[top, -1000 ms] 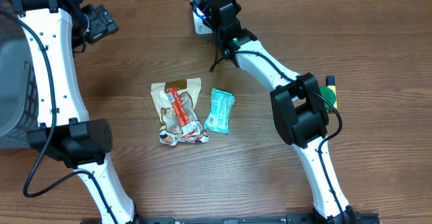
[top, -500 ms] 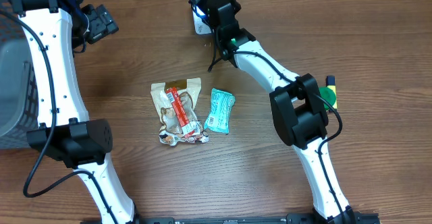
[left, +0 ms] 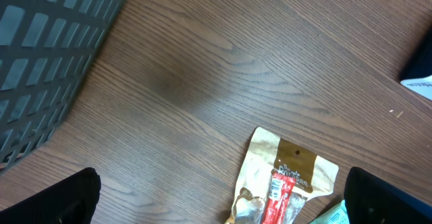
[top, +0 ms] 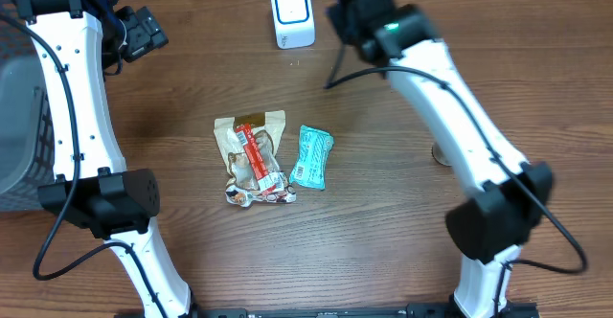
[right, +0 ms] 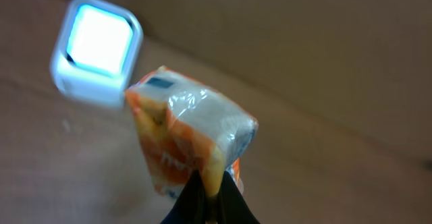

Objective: Scan the item barcode
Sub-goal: 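Carry the orange packet right and drop it beside the jar, then move the right gripper to the mint-green wipes packet and grasp it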

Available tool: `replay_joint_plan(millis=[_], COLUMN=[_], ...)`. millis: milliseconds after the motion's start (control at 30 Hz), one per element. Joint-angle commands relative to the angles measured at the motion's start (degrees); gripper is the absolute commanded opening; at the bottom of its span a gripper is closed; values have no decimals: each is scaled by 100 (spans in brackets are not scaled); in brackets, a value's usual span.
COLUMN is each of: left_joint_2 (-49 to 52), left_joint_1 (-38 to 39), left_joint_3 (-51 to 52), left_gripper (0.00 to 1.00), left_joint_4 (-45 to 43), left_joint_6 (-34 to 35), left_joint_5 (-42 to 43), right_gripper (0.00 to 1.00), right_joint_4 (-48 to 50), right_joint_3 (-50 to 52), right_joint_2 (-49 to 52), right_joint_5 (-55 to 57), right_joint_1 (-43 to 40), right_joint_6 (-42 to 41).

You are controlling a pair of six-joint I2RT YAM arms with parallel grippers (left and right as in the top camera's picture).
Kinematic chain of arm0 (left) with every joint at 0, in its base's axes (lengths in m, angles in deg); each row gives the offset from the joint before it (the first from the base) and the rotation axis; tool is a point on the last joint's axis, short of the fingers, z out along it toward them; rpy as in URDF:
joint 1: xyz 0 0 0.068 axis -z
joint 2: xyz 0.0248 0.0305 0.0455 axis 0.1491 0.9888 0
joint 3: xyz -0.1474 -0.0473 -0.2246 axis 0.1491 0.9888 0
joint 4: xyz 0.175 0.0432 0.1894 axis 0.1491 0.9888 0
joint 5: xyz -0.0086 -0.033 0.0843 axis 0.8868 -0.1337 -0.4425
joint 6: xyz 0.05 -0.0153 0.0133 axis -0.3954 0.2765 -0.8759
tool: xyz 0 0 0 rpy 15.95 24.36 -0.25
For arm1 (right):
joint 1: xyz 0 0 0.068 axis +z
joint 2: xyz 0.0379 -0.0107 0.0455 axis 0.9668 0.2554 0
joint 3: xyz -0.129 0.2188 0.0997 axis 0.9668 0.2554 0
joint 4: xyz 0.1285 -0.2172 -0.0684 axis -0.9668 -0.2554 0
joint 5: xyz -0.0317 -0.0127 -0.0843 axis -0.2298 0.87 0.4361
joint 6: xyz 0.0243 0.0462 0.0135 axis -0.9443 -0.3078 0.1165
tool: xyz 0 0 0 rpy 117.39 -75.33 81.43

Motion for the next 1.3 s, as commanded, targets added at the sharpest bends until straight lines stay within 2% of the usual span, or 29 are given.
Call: replay_joint_plan(millis=[0,100,233,367,633,767,800,833,900,1100,1200,1267], left_joint_2=[-17,-17,-17,-17,-17,-17,-17,-17,-17,-17,-17,-17], left_joint_1=[42,42,42,42,42,42,42,42,42,42,42,42], left_joint_3=[22,22,22,22,22,22,22,22,22,22,22,22], left_gripper=[100,100,100,100,100,100,100,100,100,100,100,100], left_joint_4=[13,11,13,11,13,11,11,11,11,13,13,13], left_joint_6=[-101,-103,-103,-103,-103,-103,-103,-103,-103,-103,-101,-103], left_joint_5=[0,0,0,0,2,0,0,0,0,2,0,0], right_gripper=[5,5,5,5,10,16,23,39,50,51,51,51], right_joint_4=[-968,-1878,-2319,-2118,-1303,-1335,-1340,-1340,-1320,-1637,-1908,-1947], right_joint_3=[11,133,592,1401,2763,2809,2806,2806,2747,2065,1661,1569], right_joint_2=[59,125,136,136,136,136,136,136,133,101,68,50], right_joint_5=[-210,-868,-1504,-1631,-1626,-1482,-1410,-1390,-1397,-1893,-2745,-3731], right_joint_1=[-358,-697,-1134,-1521,-1991,-2063,-2072,-2076,-2076,-1980,-1878,-1786], right_joint_6=[-894,-1370,-1996,-2413,-2417,-2376,-2376,-2374,-2374,-2376,-2378,-2378])
